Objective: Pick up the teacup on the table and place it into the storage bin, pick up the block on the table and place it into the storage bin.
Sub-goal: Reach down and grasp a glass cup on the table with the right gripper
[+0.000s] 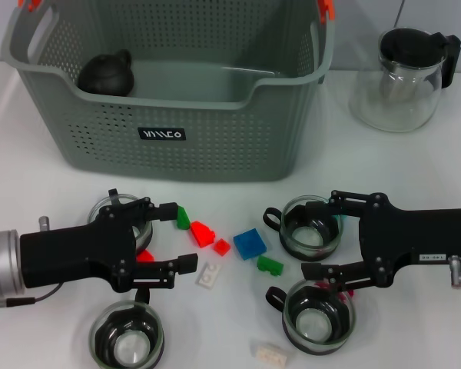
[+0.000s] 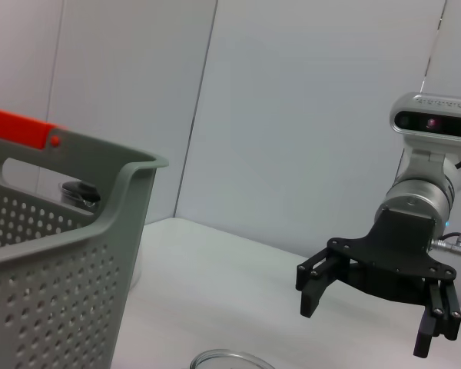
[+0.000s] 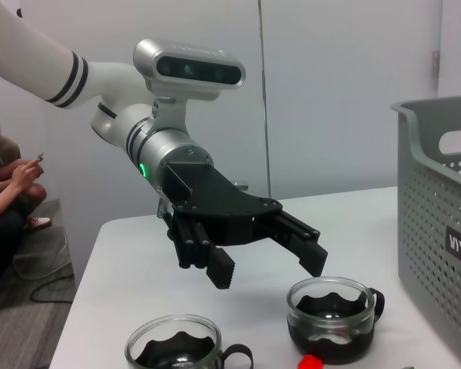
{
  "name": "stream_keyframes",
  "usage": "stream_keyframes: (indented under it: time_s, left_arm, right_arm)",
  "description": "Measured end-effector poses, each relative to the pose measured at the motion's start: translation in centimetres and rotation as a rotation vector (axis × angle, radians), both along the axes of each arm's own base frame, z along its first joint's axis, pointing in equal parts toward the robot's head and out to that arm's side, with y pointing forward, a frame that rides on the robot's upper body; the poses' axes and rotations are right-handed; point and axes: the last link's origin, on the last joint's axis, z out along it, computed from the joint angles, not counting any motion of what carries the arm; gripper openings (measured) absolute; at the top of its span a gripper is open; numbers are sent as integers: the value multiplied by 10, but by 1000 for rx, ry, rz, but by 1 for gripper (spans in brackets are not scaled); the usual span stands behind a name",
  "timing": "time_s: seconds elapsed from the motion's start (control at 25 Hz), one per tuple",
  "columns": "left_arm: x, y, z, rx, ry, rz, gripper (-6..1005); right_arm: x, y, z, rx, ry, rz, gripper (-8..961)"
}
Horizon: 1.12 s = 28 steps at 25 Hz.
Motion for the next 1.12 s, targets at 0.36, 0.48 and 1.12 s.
stream_keyframes:
  time_s: [0.36, 0.48, 1.12]
  left_arm:
    - [-1, 0, 0, -4, -1, 11, 916]
    - [-1, 0, 0, -4, 0, 11, 916]
    - [0, 1, -1, -6, 6, 9, 914]
  right_arm:
    - [-1, 3, 1, -13, -9, -15, 944]
    - [-1, 3, 0, -10, -9, -17, 944]
    - [-2, 3, 0, -8, -11, -6, 942]
